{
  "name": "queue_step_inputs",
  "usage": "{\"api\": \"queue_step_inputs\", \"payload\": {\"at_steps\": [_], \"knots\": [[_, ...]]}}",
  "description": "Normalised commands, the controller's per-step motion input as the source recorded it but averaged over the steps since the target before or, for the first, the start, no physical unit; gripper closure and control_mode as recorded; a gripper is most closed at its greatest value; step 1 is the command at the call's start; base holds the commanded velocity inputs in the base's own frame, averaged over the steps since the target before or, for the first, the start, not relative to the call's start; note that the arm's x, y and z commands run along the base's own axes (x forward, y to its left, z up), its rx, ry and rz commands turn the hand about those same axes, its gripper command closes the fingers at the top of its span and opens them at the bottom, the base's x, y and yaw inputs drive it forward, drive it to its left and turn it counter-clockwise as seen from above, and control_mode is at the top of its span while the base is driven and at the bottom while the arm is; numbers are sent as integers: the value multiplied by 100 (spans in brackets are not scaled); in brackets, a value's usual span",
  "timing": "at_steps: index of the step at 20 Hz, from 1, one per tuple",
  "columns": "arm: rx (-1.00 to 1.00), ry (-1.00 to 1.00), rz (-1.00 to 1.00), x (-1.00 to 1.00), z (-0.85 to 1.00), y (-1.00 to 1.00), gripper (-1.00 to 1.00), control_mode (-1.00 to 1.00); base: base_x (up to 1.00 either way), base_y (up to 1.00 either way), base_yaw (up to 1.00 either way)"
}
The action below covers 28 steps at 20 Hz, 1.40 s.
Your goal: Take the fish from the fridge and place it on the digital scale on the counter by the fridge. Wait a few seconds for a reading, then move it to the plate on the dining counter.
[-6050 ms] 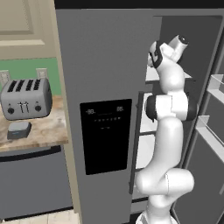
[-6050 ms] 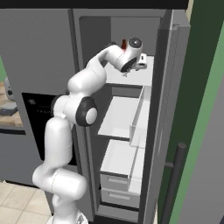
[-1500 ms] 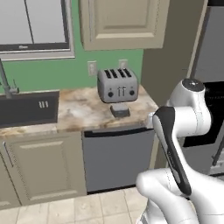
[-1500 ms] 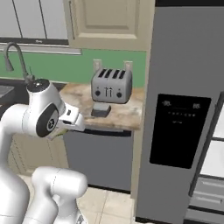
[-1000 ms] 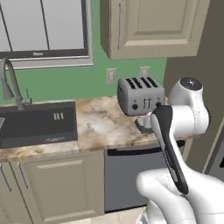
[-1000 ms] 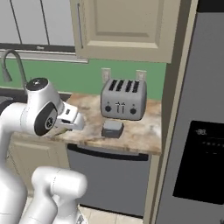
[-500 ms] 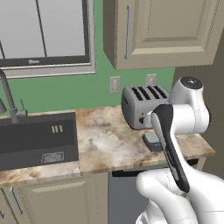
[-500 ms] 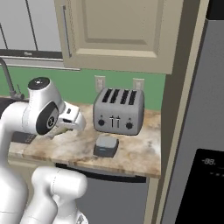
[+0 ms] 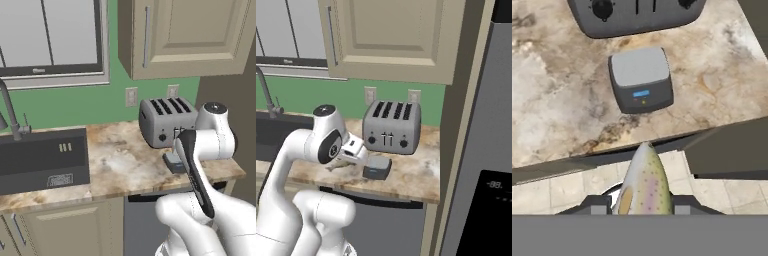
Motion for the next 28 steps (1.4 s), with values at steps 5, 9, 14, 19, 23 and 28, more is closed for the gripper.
{"api": "queue_step_inputs", "payload": {"at_steps": [5,9,14,19,23,28], "knots": [[1,5,-17,47,-53,-59,100,-100,0,0,0],[1,0,-7,49,-25,-21,100,-100,0,0,0],[4,0,-2,50,-14,-3,100,-100,0,0,0],[3,1,0,54,-15,0,100,-100,0,0,0],[0,3,0,57,-25,0,100,-100,0,0,0],[0,1,0,42,-38,0,100,-100,0,0,0]]}}
